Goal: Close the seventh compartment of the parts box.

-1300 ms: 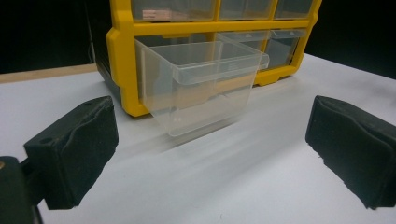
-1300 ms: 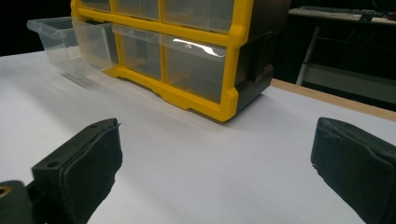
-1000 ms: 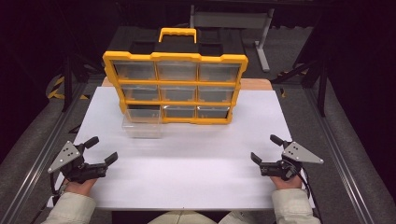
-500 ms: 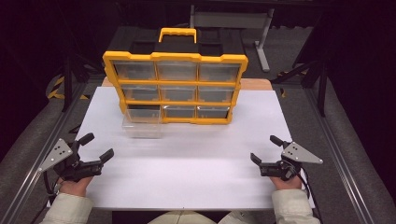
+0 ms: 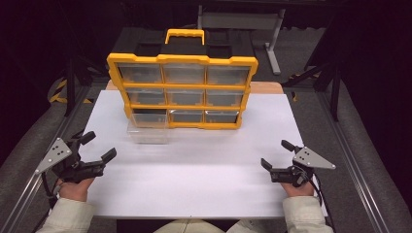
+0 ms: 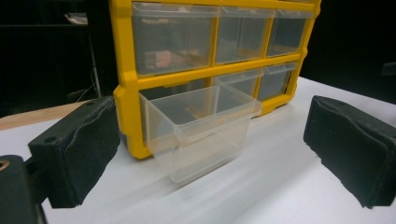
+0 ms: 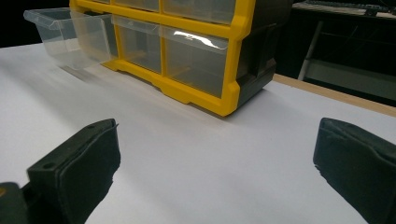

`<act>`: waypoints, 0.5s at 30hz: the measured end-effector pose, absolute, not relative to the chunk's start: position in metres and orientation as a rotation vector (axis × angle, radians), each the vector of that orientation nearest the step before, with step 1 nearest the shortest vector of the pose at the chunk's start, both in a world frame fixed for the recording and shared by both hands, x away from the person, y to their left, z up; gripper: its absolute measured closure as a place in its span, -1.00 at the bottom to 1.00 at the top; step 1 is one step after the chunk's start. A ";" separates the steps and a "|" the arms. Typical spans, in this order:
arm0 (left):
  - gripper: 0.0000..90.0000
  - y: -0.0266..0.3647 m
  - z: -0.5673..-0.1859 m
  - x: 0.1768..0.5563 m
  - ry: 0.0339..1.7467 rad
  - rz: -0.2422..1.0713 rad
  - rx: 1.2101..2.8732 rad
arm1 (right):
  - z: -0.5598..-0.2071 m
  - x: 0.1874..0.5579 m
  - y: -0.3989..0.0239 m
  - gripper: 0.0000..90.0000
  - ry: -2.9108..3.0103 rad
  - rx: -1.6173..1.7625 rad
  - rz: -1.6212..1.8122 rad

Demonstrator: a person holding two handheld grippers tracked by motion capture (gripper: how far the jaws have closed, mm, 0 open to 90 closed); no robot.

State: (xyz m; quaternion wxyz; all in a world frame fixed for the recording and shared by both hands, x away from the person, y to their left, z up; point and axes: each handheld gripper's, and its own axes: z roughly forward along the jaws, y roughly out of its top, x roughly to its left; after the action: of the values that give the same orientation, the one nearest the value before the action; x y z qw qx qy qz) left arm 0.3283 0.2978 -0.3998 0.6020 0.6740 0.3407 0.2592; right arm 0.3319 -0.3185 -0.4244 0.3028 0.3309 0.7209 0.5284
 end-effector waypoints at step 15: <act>-0.90 0.273 -0.386 0.352 0.722 0.556 1.599 | -0.425 0.332 -0.318 -0.97 1.918 0.874 1.400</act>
State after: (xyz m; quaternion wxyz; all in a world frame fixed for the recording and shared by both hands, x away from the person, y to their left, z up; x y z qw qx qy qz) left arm 0.3515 0.2729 -0.3861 0.6056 0.6914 0.3123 0.2404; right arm 0.3322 -0.3183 -0.4247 0.3008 0.3293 0.7229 0.5277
